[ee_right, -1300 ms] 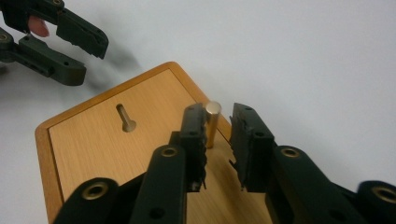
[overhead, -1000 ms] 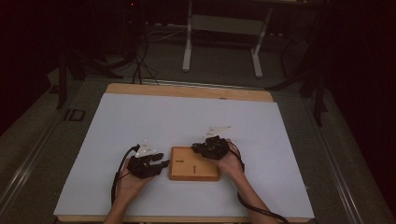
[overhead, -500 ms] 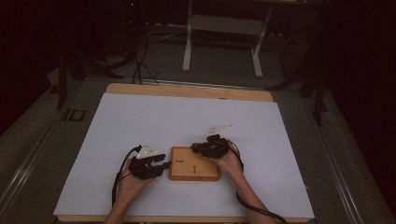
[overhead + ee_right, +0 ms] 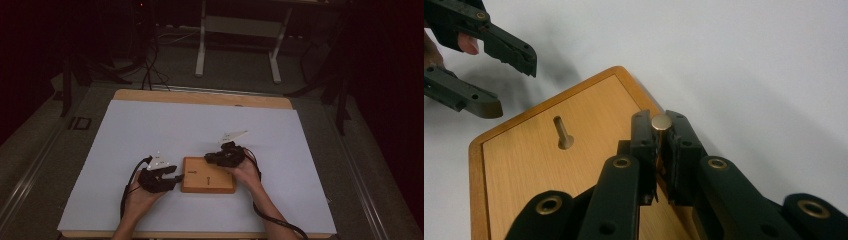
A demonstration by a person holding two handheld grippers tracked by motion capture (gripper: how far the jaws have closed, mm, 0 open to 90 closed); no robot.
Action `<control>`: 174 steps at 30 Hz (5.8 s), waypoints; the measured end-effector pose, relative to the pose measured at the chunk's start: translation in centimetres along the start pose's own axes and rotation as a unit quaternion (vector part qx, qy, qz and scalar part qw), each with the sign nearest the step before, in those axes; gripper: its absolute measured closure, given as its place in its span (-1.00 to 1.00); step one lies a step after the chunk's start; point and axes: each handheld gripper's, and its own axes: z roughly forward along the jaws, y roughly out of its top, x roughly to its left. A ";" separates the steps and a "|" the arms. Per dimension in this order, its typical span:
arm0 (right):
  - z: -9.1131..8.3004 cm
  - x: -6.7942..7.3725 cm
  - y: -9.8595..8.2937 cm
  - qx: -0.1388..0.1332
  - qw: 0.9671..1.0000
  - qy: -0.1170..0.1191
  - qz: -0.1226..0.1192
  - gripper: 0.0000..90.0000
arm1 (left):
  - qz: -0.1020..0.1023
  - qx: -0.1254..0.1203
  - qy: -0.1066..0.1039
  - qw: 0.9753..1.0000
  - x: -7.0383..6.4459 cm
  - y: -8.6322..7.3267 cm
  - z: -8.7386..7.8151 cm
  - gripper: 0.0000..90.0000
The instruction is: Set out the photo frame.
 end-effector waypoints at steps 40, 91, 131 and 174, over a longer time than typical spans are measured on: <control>0.4 -2.2 1.0 0.021 0.997 0.053 0.053 0.88 | 0.096 0.056 0.003 0.994 -2.6 0.0 1.7 -0.61; 0.4 -2.4 1.4 0.066 0.990 0.095 0.076 0.82 | 0.179 -0.041 0.020 0.983 -4.0 1.2 1.3 -0.30; -7.2 0.4 -0.9 0.012 0.999 -0.041 0.000 0.47 | 0.149 -0.054 0.027 0.987 -3.5 2.0 1.2 -0.20; -9.3 0.8 -5.9 0.031 0.996 -0.070 -0.047 0.42 | 0.118 -0.075 0.033 0.990 -2.6 2.4 1.3 -0.10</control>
